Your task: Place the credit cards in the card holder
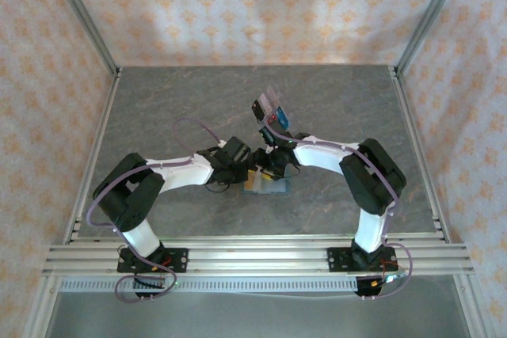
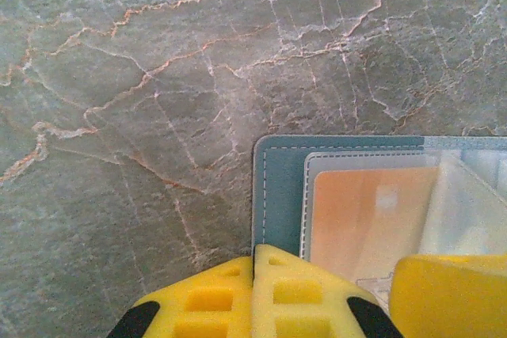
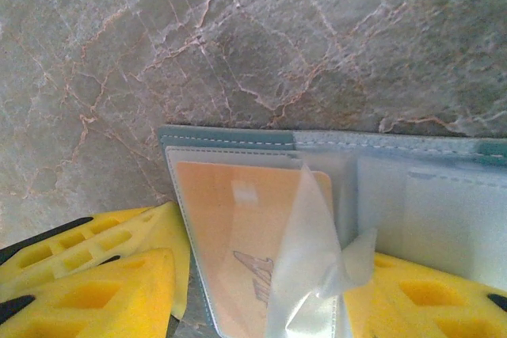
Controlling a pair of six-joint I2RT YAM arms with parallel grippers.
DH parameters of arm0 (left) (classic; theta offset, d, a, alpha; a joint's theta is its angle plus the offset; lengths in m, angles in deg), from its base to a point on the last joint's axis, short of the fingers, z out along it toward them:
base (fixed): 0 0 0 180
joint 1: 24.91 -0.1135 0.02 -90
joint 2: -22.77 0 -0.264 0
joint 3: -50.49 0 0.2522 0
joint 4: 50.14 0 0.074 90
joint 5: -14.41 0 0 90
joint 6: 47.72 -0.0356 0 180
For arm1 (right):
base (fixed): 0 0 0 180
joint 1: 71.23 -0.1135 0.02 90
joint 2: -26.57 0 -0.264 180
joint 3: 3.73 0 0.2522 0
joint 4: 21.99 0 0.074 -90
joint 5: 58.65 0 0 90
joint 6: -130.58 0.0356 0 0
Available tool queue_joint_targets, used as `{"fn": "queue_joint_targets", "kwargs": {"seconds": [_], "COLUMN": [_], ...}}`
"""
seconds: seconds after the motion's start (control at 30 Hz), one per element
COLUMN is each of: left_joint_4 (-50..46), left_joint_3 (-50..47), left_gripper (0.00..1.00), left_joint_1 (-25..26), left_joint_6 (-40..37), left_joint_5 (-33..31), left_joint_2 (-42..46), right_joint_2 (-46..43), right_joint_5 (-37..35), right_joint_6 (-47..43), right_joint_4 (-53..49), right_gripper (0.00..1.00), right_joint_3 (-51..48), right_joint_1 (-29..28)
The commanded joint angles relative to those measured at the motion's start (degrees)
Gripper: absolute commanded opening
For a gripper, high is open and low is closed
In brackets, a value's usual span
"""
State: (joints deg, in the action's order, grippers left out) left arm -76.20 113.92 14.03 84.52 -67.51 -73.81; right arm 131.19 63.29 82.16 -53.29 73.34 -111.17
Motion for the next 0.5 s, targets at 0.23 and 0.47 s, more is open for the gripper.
{"fn": "queue_joint_targets", "kwargs": {"seconds": [0.23, 0.47], "left_joint_4": [-4.40, -4.10], "left_joint_3": [-3.36, -3.59], "left_gripper": [0.02, 0.02], "left_joint_1": [1.67, 1.67], "left_joint_6": [-1.28, -1.12], "left_joint_5": [1.28, 1.33], "left_joint_2": [-2.29, -2.23], "right_joint_2": [-4.85, -2.41], "right_joint_5": [-7.08, -2.91], "right_joint_6": [-2.40, -1.11], "right_joint_4": [-4.02, -0.50], "right_gripper": [0.56, 0.57], "right_joint_3": [9.42, 10.27], "right_joint_1": [-0.66, -0.58]}}
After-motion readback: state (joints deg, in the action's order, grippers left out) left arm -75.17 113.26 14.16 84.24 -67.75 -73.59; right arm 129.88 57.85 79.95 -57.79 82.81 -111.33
